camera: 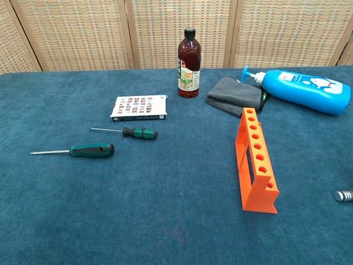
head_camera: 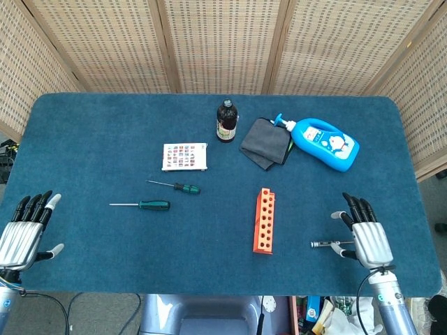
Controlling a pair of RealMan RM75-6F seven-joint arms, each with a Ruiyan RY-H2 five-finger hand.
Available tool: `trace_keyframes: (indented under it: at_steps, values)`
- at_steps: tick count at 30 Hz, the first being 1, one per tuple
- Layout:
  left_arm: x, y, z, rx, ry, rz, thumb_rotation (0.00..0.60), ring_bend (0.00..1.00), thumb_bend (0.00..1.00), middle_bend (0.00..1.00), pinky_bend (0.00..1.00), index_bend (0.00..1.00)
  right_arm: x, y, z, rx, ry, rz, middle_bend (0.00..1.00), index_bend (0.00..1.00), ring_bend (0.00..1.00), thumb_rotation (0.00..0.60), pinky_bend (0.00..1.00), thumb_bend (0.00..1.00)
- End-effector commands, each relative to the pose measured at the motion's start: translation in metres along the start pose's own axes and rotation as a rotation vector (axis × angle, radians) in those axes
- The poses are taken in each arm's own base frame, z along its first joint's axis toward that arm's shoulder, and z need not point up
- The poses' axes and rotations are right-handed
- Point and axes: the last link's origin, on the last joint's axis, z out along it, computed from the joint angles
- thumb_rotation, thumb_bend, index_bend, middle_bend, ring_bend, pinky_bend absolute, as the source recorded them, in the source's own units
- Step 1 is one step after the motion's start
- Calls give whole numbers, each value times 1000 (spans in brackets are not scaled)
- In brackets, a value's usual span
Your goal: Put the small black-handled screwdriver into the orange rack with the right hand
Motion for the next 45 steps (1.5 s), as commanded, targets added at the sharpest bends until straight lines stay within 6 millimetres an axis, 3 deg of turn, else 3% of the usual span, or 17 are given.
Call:
trace_keyframes:
  at_steps: [1,19,45]
  values:
    - [0,0,0,0,0,0,600,0,0,0,0,0,-7,-5,4,3,-27,5,0,350,0,600,0,131]
    - [-1,1,0,-2,-6,3,600,0,0,0,0,0,-39,-9,12,-4,-147,-5,0,459,0,600,0,161]
    - [-2,2,1,-2,-8,4,600,0,0,0,0,0,-66,2,14,-37,-223,5,0,467,0,600,0,216]
